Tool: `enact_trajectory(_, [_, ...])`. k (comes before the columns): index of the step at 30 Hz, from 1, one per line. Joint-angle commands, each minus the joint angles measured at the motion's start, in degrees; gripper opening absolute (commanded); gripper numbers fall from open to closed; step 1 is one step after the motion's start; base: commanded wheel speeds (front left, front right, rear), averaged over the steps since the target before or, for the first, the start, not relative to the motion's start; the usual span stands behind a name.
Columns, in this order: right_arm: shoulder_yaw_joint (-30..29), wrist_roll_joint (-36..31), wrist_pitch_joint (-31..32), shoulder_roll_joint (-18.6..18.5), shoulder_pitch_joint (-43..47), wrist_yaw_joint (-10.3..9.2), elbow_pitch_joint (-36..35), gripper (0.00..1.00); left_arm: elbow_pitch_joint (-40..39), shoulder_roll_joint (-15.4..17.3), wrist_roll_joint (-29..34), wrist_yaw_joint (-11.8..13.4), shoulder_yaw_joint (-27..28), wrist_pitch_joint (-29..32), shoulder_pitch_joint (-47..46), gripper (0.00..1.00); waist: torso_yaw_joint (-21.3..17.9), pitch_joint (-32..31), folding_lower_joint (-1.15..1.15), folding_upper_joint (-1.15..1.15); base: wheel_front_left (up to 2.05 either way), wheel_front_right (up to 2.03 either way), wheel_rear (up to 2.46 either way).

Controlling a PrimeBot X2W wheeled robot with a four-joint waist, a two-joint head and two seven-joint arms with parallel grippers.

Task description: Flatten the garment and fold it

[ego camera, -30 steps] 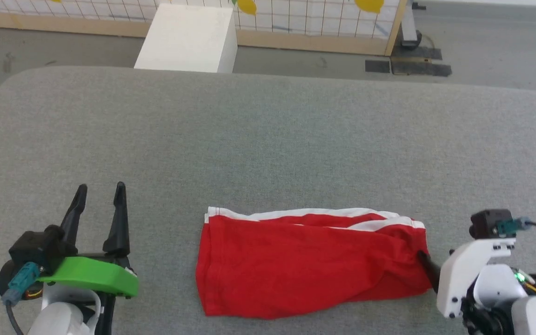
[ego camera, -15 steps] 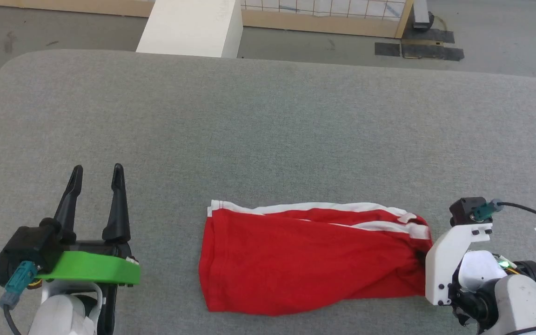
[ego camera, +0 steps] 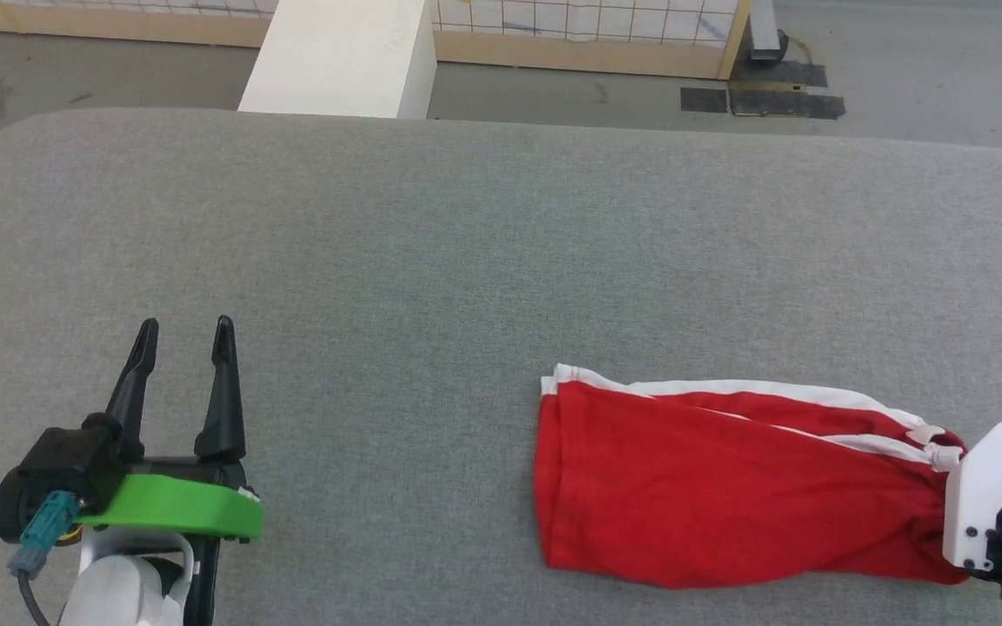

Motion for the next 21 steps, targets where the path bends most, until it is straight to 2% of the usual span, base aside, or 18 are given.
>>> enact_trajectory(1, [0.2,-0.7,1.1,-0.4,0.0,-0.1,-0.8,0.0,0.3,-0.4,0.6,-0.4,0.3,-0.3,0.5,1.0,-0.3,-0.4,0.0,0.58,0.0,0.0,0.0])
enact_trajectory(6, [3.7,1.0,7.4,-2.2,0.7,-0.1,-5.8,0.0,0.8,-1.0,1.0,-0.6,0.4,-0.3,0.8,1.0,-0.6,-1.3,0.0,0.58,0.0,0.0,0.0])
enact_trajectory(11, [8.3,7.8,16.3,-3.2,3.5,-0.1,-14.9,0.0,0.8,-1.5,1.2,-0.8,0.3,-0.3,1.0,1.0,-0.4,-2.4,0.0,0.58,0.0,0.0,0.0])
enact_trajectory(14, [9.9,12.1,18.8,-2.0,4.5,-0.1,-20.1,0.0,0.8,-1.6,1.2,-0.8,0.3,-0.3,1.3,1.0,-0.2,-2.6,0.0,0.58,0.0,0.0,0.0])
enact_trajectory(16, [10.8,14.5,19.2,0.0,4.7,-0.1,-22.4,0.0,0.7,-1.7,1.3,-0.8,0.3,-0.3,1.5,1.0,-0.1,-2.7,0.0,0.58,0.0,0.0,0.0])
enact_trajectory(21, [15.6,18.3,16.9,3.5,4.0,-0.1,-23.4,0.0,0.6,-1.9,1.2,-0.9,0.8,-0.3,2.1,1.0,0.2,-2.6,0.0,0.58,0.0,0.0,0.0])
